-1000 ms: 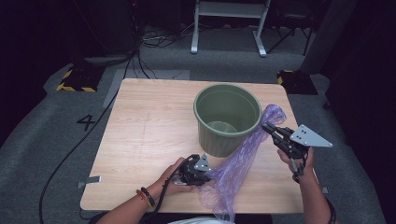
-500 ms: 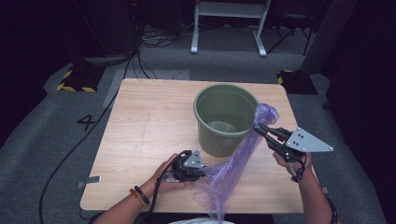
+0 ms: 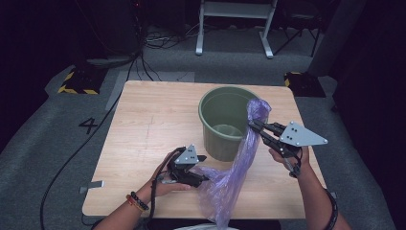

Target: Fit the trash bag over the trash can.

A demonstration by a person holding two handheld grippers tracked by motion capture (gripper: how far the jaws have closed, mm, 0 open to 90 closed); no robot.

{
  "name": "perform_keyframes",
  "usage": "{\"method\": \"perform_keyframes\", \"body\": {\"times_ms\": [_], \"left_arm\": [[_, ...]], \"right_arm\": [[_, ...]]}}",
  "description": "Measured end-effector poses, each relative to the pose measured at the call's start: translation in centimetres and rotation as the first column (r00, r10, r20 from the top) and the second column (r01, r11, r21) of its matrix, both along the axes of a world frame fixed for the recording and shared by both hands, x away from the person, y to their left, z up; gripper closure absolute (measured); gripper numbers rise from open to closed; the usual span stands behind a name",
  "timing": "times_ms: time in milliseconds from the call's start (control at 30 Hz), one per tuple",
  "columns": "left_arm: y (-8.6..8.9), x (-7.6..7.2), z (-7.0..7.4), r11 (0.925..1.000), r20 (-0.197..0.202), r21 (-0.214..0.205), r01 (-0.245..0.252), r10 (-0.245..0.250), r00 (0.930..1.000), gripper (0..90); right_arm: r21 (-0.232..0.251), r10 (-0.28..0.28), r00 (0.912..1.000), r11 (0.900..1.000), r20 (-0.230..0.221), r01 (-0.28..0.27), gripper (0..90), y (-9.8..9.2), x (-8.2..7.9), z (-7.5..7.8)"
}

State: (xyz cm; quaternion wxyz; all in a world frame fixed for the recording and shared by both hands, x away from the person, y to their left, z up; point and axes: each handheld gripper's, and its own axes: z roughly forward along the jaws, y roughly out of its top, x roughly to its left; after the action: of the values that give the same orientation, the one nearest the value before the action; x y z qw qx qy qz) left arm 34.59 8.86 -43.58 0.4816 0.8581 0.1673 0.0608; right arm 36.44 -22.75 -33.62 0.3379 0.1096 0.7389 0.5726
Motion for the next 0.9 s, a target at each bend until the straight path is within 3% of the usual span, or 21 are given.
{"method": "perform_keyframes", "body": {"times_ms": [67,200,267,300,433,467,533,600,700,733,833,900], "left_arm": [[0.1,-0.3,1.0,0.9990,-0.010,-0.035,0.028,-0.028,0.9995,25.8],[0.1,-1.2,3.9,0.9956,0.028,-0.077,0.053,-0.051,0.9983,23.9],[0.0,-1.4,4.4,0.9947,0.021,-0.081,0.063,-0.061,0.9979,23.8],[-0.4,-1.8,5.1,0.9972,0.046,-0.042,0.062,-0.060,0.9971,23.1],[-1.2,-2.2,5.4,0.9979,0.081,0.007,0.065,-0.065,0.9945,23.9],[-1.5,-2.2,5.3,0.9981,0.094,0.032,0.053,-0.056,0.9940,26.3],[-1.8,-1.9,4.9,0.9972,0.103,0.061,0.043,-0.049,0.9935,41.1],[-1.9,-1.6,4.5,0.9970,0.097,0.070,0.031,-0.038,0.9945,44.4],[-1.9,-1.3,4.0,0.9945,0.113,0.094,0.046,-0.056,0.9920,68.4],[-1.9,-1.3,4.0,0.9940,0.123,0.097,0.051,-0.063,0.9904,68.4],[-1.8,-1.5,3.9,0.9923,0.146,0.104,0.068,-0.083,0.9858,80.5],[-1.8,-1.6,3.9,0.9921,0.149,0.097,0.080,-0.094,0.9844,81.7]], "right_arm": [[-0.001,-0.004,0.9999,1.0000,-0.010,0.004,87.8,0.2,0.5,0.0],[-0.040,-0.035,0.9993,0.9986,-0.012,0.035,87.9,0.7,1.4,-0.1],[-0.048,-0.044,0.9989,0.9979,-0.014,0.043,87.9,0.8,1.6,-0.1],[-0.057,-0.060,0.9980,0.9967,-0.019,0.059,87.9,1.0,1.9,-0.2],[-0.063,-0.074,0.9969,0.9954,-0.025,0.073,87.8,1.1,2.3,-0.3],[-0.065,-0.079,0.9965,0.9949,-0.028,0.077,87.8,1.1,2.4,-0.4],[-0.076,-0.091,0.9947,0.9933,-0.047,0.088,87.7,1.3,2.9,-0.4],[-0.073,-0.090,0.9946,0.9936,-0.052,0.086,87.5,1.3,3.0,-0.4],[-0.065,-0.094,0.9914,0.9940,-0.091,0.088,86.9,1.3,3.8,-0.3],[-0.065,-0.094,0.9914,0.9940,-0.091,0.088,86.9,1.3,3.8,-0.3],[-0.073,-0.097,0.9868,0.9934,-0.130,0.088,87.0,1.4,4.7,-0.2],[-0.074,-0.095,0.9833,0.9936,-0.155,0.085,87.2,1.5,5.1,-0.2]]}}
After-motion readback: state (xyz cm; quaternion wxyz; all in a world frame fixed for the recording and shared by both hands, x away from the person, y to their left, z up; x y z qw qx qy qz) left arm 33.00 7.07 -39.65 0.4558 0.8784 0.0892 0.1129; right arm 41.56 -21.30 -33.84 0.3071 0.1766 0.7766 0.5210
